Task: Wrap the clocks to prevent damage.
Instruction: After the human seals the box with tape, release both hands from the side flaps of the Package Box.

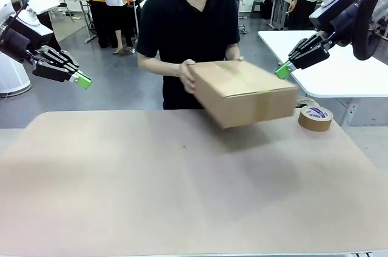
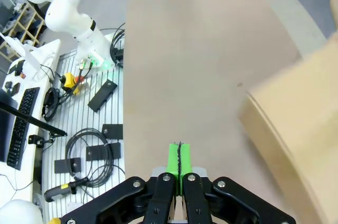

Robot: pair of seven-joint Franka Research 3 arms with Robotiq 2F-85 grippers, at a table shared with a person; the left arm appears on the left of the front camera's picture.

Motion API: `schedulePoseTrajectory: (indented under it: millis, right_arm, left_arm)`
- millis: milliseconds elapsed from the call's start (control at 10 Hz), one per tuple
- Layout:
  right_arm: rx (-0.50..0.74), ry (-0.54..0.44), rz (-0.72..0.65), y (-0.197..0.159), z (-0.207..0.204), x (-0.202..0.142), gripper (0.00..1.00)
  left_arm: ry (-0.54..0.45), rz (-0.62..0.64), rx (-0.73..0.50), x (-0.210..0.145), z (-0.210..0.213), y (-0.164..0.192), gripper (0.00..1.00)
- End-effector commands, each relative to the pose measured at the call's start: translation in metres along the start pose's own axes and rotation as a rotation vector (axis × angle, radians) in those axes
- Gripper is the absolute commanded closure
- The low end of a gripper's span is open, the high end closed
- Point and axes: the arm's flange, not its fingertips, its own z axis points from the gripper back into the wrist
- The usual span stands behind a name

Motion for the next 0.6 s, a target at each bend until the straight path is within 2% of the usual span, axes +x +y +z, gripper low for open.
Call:
schedulePoseTrajectory:
  millis: [0,100,200,300,400,500]
  right_arm:
    - [0.008,-0.006,0.004,0.012,-0.001,-0.004,0.40]
    - [0.013,0.000,0.002,0.012,-0.002,-0.006,0.00]
    - [0.019,0.001,-0.001,0.009,-0.005,-0.006,0.00]
    - [0.027,0.004,-0.005,0.006,-0.007,-0.007,0.00]
    - [0.035,0.007,-0.012,0.004,-0.010,-0.008,0.15]
    - [0.035,0.009,-0.021,0.001,-0.012,-0.009,0.05]
  left_arm:
    - [0.012,-0.005,-0.012,0.004,-0.001,-0.008,0.40]
    - [0.015,0.000,-0.011,0.004,-0.002,-0.010,0.00]
    - [0.026,0.000,-0.017,0.006,0.001,-0.010,0.37]
    - [0.032,-0.001,-0.014,0.006,0.003,-0.012,0.00]
    - [0.034,0.001,-0.014,0.005,0.004,-0.013,0.00]
    - [0.032,0.003,-0.018,0.004,0.007,-0.012,0.00]
